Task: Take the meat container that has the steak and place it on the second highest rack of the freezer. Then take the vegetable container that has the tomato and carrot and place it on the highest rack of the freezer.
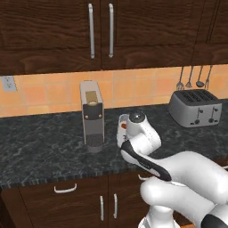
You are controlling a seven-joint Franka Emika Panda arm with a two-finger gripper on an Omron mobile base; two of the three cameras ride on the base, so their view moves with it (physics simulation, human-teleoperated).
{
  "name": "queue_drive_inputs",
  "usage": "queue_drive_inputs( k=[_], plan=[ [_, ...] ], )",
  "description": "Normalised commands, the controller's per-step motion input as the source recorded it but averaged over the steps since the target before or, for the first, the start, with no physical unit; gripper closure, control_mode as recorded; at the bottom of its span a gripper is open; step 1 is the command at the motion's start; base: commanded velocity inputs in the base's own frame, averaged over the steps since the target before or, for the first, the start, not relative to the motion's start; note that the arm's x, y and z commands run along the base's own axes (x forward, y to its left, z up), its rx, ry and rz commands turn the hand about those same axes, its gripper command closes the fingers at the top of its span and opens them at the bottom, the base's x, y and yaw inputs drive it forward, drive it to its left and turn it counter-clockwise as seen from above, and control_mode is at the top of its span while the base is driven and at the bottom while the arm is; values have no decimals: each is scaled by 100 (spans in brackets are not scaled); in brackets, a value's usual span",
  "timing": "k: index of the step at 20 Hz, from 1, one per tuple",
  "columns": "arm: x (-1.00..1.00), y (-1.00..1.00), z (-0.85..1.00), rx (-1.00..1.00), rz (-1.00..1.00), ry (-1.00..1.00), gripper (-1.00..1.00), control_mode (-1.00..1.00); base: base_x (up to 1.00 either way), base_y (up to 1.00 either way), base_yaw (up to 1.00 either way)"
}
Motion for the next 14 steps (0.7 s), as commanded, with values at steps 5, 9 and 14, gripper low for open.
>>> queue_drive_inputs(
  k=[5, 9, 14],
  plan=[
    [-70, -27, 26, -4, 0, 5, 100, -100, 0, 0, 0],
    [-64, -49, 55, 0, 0, 5, 100, -100, 0, 0, 0],
    [-48, -36, 64, -1, 0, 6, 100, -100, 0, 0, 0]
  ],
)
